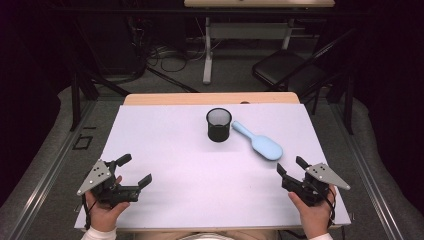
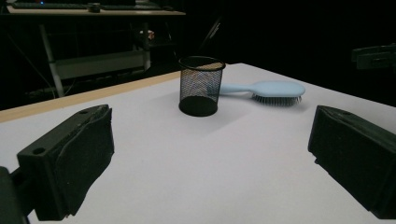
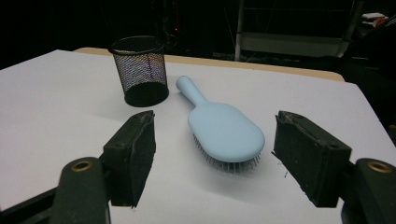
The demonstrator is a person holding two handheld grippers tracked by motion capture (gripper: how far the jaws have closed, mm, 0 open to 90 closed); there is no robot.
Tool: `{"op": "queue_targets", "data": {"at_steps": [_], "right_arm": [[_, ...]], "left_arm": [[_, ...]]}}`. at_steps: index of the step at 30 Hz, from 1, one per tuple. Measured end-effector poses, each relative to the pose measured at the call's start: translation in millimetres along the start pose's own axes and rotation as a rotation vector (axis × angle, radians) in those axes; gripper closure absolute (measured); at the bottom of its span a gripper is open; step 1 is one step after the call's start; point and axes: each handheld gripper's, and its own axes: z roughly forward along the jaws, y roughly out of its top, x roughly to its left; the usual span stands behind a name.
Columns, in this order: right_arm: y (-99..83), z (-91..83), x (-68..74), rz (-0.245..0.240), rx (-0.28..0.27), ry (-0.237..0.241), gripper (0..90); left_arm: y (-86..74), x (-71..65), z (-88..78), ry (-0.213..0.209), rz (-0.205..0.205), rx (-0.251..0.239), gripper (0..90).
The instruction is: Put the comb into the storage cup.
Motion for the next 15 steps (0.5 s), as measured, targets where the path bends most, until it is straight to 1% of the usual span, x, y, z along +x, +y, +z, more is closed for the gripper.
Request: {"op": "queue_targets", "data": {"at_steps": [2, 3, 8, 11, 12, 15], "right_arm": [[1.4, 0.8, -0.1, 0.001, 0.006, 0.000, 29.4], [4.4, 3.4, 0.3, -0.006, 0.020, -0.002, 29.7], [9.8, 7.9, -0.4, -0.012, 0.033, -0.003, 29.8], [14.5, 11.5, -1.2, -0.016, 0.050, 0.006, 30.1], [18.7, 14.8, -1.4, -0.020, 0.058, 0.016, 30.1], [23.9, 18.7, -1.7, -0.033, 0.062, 0.016, 30.0]], "left_arm": [[-0.2, 0.2, -0.2, 0.003, -0.001, 0.000, 0.4], [-0.4, 0.7, -0.3, 0.005, 0.001, 0.003, 0.4], [-0.6, 2.3, -0.6, 0.010, -0.004, -0.002, 0.5], [-0.8, 3.2, 0.0, 0.013, -0.007, 0.002, 0.5], [-1.0, 3.3, 0.5, 0.013, -0.010, 0.001, 0.6], [-1.0, 3.1, 0.4, 0.014, -0.009, 0.001, 0.7]]}}
